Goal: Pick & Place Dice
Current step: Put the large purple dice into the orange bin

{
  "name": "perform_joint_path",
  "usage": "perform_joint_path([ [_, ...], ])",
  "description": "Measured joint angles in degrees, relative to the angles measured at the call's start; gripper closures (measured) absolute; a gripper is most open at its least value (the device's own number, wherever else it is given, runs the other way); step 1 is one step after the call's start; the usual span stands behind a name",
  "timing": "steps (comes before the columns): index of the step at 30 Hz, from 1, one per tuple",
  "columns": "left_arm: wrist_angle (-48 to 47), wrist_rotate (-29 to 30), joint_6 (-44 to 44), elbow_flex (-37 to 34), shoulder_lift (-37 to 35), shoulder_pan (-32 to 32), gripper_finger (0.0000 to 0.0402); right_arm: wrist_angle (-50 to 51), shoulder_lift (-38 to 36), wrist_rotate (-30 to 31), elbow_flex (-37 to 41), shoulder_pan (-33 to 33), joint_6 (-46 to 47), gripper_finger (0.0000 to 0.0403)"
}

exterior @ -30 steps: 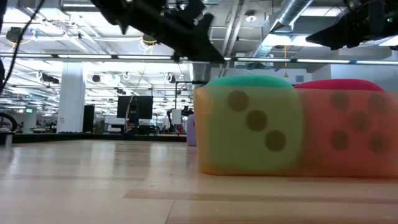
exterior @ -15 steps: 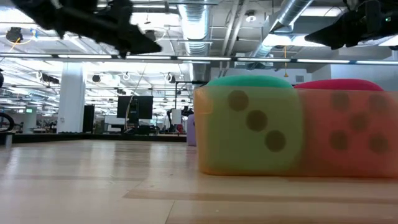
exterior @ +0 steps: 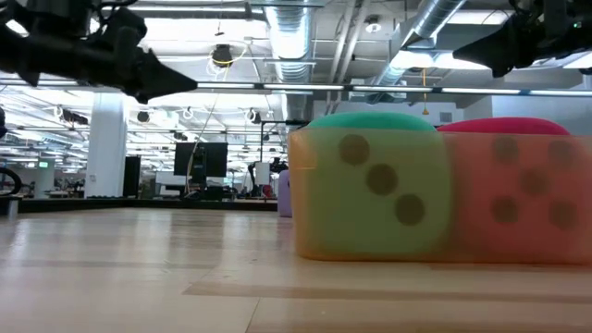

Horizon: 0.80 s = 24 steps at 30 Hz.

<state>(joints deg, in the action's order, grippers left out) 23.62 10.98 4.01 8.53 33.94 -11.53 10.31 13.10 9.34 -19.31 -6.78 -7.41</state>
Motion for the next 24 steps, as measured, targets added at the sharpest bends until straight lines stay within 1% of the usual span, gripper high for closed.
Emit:
perform_joint_path([
  [5, -0.01, 0.02, 0.01, -2.27, -4.16, -0.02, 0.0400, -0.02, 0.00, -0.26, 0.00, 0.02, -0.01, 0.0403],
  [8, -0.13, 0.02, 0.02, -2.94, -5.27, -0.02, 0.0398, -0.02, 0.00, -0.26, 0.00, 0.01, -0.03, 0.0403],
  [24, -1.14, 0.04, 0.55, -3.62, -5.42, -0.02, 0.0400, -0.02, 0.00, -0.26, 0.00, -0.05, -0.49, 0.0403],
])
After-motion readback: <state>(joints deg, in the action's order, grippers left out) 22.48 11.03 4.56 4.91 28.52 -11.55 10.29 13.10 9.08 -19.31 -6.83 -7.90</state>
